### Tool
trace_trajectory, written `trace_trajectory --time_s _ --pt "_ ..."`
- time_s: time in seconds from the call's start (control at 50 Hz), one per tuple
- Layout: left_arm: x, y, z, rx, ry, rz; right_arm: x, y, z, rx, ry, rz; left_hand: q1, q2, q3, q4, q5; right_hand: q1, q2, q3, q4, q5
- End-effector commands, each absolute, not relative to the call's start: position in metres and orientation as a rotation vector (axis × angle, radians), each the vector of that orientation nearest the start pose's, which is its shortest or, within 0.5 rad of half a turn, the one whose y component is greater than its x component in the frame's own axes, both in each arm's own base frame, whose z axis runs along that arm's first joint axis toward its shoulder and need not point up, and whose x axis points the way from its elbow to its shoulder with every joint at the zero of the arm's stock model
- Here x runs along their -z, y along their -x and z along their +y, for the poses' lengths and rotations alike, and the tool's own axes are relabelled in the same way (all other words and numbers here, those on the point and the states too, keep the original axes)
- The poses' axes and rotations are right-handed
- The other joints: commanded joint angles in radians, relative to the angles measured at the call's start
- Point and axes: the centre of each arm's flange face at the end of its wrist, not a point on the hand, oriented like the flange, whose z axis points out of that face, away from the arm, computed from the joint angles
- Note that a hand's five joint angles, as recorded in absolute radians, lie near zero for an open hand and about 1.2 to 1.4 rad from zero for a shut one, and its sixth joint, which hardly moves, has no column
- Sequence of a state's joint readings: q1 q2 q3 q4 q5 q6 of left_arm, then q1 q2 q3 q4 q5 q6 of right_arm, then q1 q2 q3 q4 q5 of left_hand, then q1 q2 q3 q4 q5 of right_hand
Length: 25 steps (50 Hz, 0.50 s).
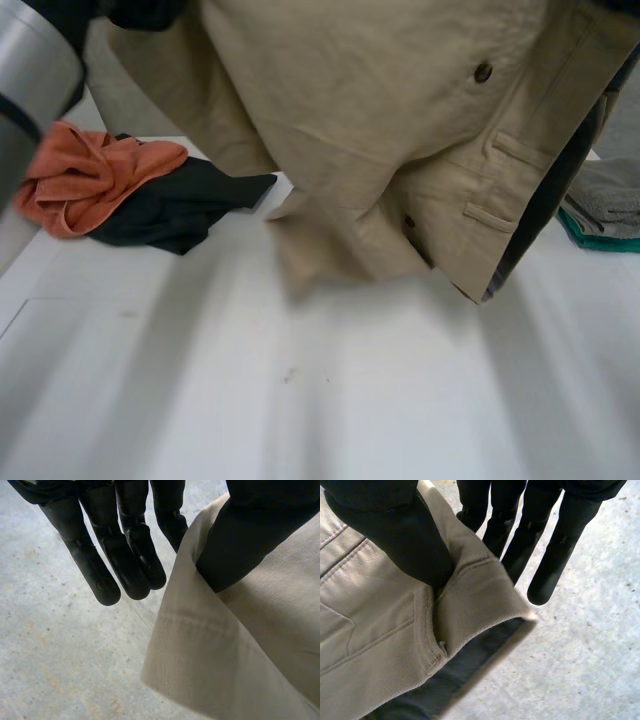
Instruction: Fold the laundry.
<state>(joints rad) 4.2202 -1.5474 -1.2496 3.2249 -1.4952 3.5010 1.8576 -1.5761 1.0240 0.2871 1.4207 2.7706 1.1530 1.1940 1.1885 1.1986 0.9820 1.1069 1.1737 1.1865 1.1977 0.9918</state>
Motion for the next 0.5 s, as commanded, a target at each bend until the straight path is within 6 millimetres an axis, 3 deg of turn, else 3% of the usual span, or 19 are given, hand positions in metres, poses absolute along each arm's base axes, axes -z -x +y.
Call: trace_trajectory --time_s 0.02,0.06,0.08,0.18,0.22,0.26,0.28,0.34,0.36,0.38,0.44,0.5 --pt "-0.421 0.266 -0.204 2.701 -0.873 1.67 -0.438 -0.226 -0.246 2.44 0.832 1.765 0.243 0.202 0.208 0.198 0.24 0.289 0.223 0.21 0.199 0.23" --pt "-0.41 0.27 -0.212 2.663 -0.891 1.717 -0.422 -0.232 -0.256 2.383 0.857 1.81 0.243 0.202 0.208 0.198 0.24 0.289 0.223 0.21 0.199 0.23" --pt "-0.402 0.272 -0.217 2.635 -0.904 1.751 -0.402 -0.239 -0.266 2.311 0.883 1.867 0.243 0.202 0.208 0.198 0.24 0.289 0.223 0.21 0.199 0.23" --pt "-0.345 0.291 -0.259 2.462 -0.984 1.917 -0.351 -0.263 -0.293 2.177 0.964 1.947 0.243 0.202 0.208 0.198 0.24 0.289 0.223 0.21 0.199 0.23" --pt "-0.337 0.296 -0.269 2.449 -0.995 1.921 -0.332 -0.272 -0.308 2.176 0.988 1.941 0.243 0.202 0.208 0.198 0.24 0.289 0.223 0.21 0.199 0.23" --pt "-0.332 0.305 -0.292 2.467 -0.987 1.867 -0.326 -0.278 -0.32 2.22 0.983 1.904 0.243 0.202 0.208 0.198 0.24 0.289 0.223 0.21 0.199 0.23" --pt "-0.332 0.308 -0.3 2.484 -0.981 1.834 -0.327 -0.283 -0.336 2.308 0.947 1.831 0.243 0.202 0.208 0.198 0.24 0.289 0.223 0.21 0.199 0.23" --pt "-0.352 0.316 -0.328 2.607 -0.906 1.606 -0.339 -0.288 -0.355 2.463 0.861 1.71 0.243 0.202 0.208 0.198 0.24 0.289 0.223 0.21 0.199 0.23" --pt "-0.363 0.316 -0.333 2.652 -0.868 1.53 -0.355 -0.29 -0.364 2.582 0.777 1.594 0.243 0.202 0.208 0.198 0.24 0.289 0.223 0.21 0.199 0.23" --pt "-0.388 0.316 -0.337 2.748 -0.794 1.359 -0.364 -0.291 -0.367 2.64 0.732 1.523 0.243 0.202 0.208 0.198 0.24 0.289 0.223 0.21 0.199 0.23" --pt "-0.422 0.314 -0.337 2.872 -0.657 1.123 -0.4 -0.297 -0.369 2.808 0.557 1.199 0.243 0.202 0.208 0.198 0.24 0.289 0.223 0.21 0.199 0.23" --pt "-0.449 0.313 -0.328 2.963 -0.507 0.93 -0.419 -0.3 -0.365 2.84 0.476 1.001 0.243 0.202 0.208 0.198 0.24 0.289 0.223 0.21 0.199 0.23"
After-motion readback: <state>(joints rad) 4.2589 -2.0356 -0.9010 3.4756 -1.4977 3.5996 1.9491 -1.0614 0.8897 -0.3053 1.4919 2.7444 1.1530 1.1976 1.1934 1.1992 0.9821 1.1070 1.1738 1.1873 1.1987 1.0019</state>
